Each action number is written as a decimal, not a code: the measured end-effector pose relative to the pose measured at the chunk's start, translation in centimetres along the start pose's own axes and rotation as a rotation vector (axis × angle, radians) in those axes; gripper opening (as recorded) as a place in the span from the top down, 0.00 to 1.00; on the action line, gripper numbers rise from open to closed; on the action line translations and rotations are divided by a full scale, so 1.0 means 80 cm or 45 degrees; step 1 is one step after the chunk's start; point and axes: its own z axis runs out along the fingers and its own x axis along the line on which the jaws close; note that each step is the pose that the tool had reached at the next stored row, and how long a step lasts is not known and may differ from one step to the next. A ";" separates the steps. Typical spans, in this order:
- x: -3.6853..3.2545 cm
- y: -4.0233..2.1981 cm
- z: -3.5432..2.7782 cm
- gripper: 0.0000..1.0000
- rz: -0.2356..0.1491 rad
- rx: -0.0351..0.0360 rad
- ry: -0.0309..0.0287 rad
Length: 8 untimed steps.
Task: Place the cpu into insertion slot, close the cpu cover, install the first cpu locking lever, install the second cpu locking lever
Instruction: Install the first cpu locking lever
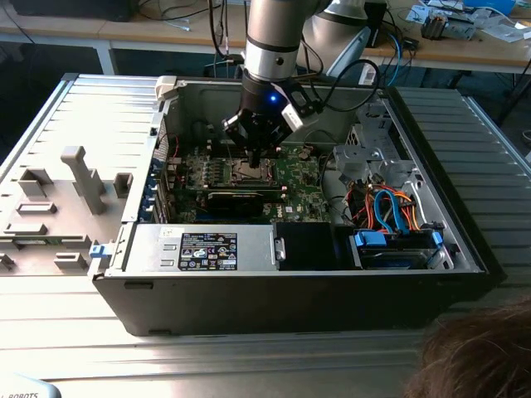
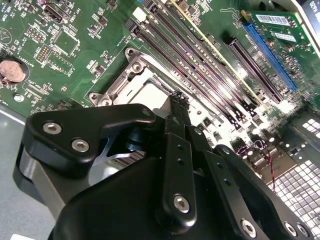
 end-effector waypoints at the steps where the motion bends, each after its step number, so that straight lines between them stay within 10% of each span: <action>1: 0.0000 0.0000 0.0000 0.89 -0.002 0.0002 -0.0002; 8: 0.0000 0.0000 0.0000 0.89 -0.031 0.0029 -0.0016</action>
